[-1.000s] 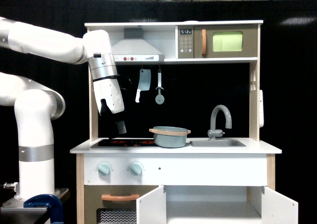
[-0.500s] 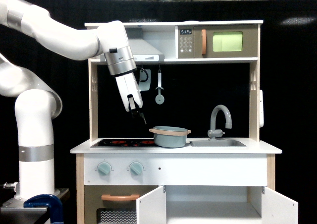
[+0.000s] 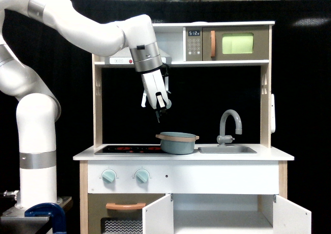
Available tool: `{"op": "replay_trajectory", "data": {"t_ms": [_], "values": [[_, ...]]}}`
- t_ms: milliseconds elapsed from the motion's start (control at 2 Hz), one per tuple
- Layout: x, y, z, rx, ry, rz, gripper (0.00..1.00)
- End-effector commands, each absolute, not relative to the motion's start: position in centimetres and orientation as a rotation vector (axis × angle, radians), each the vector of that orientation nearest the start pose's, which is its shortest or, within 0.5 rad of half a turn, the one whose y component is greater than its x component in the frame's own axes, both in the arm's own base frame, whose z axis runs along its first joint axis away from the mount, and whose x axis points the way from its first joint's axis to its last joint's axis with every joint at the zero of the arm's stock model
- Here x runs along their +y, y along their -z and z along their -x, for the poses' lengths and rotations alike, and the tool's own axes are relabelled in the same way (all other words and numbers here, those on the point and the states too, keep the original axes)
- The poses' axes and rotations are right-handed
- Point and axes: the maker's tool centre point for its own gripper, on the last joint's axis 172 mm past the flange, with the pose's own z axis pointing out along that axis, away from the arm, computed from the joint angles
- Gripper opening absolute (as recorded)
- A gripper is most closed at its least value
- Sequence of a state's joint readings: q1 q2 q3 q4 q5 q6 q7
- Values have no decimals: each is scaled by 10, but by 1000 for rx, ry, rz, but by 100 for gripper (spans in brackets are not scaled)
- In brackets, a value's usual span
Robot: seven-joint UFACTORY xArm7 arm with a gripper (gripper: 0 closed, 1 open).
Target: Put the bowl inside the kitchen cabinet
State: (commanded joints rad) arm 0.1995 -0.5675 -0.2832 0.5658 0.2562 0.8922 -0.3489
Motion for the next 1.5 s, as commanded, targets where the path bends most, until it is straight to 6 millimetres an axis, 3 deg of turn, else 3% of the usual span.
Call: {"op": "replay_trajectory", "data": {"t_ms": [500,1000,1500], "values": [[68,-206,-380,-367,169,2685,100],[95,-201,-383,-299,163,2584,100],[109,-195,-389,-332,148,2553,100]]}}
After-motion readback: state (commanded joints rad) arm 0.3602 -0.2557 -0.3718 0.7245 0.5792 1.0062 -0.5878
